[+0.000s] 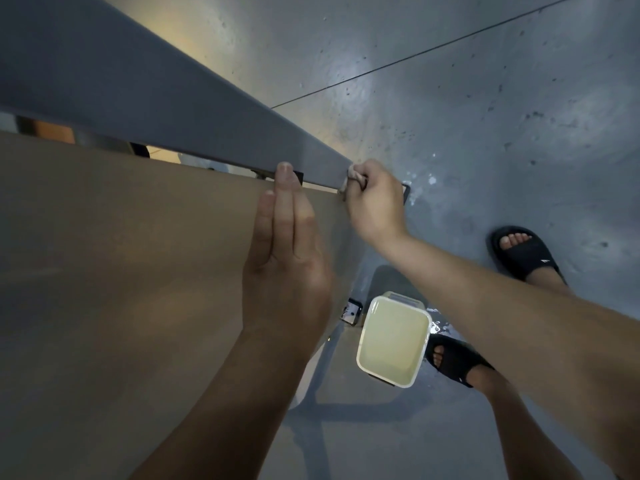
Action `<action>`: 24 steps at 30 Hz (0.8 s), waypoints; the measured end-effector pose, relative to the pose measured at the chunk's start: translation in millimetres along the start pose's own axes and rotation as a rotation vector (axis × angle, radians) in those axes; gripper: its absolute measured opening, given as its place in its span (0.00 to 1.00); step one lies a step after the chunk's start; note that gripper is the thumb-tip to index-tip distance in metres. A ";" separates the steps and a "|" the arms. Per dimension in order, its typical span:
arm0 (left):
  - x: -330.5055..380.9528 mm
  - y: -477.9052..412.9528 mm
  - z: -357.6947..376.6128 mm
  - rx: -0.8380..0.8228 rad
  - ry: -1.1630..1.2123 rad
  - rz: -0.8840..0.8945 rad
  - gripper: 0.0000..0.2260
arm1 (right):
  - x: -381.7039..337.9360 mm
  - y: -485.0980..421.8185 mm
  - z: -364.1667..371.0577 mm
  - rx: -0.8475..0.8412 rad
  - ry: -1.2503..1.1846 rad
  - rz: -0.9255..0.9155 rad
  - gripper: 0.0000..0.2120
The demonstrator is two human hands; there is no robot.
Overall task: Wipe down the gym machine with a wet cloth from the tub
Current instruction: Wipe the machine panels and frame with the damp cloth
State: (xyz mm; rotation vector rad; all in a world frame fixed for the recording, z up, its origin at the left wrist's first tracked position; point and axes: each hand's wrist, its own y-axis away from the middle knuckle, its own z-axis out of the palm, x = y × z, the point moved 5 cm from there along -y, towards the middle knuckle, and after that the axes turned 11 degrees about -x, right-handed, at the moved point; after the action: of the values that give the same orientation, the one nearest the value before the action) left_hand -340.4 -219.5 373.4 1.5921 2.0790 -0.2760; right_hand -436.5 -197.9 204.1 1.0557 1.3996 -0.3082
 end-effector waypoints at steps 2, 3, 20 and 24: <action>0.2 -0.9 0.2 0.026 0.009 0.009 0.28 | -39.1 26.8 -6.4 0.017 -0.070 -0.263 0.08; 0.7 -1.4 0.6 0.027 0.022 0.018 0.27 | -53.7 39.2 -10.5 0.041 -0.087 -0.380 0.08; 4.1 -3.1 5.0 -0.034 0.011 -0.046 0.31 | 51.6 -25.3 7.3 -0.037 -0.011 0.047 0.11; 3.5 -0.3 0.6 -0.083 0.048 -0.023 0.25 | -30.3 26.5 -0.4 0.035 -0.152 -0.330 0.09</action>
State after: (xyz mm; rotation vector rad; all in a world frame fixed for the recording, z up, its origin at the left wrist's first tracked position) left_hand -341.3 -216.9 371.0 1.5408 2.1179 -0.1590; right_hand -423.9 -195.3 242.2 0.8086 1.4322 -0.6428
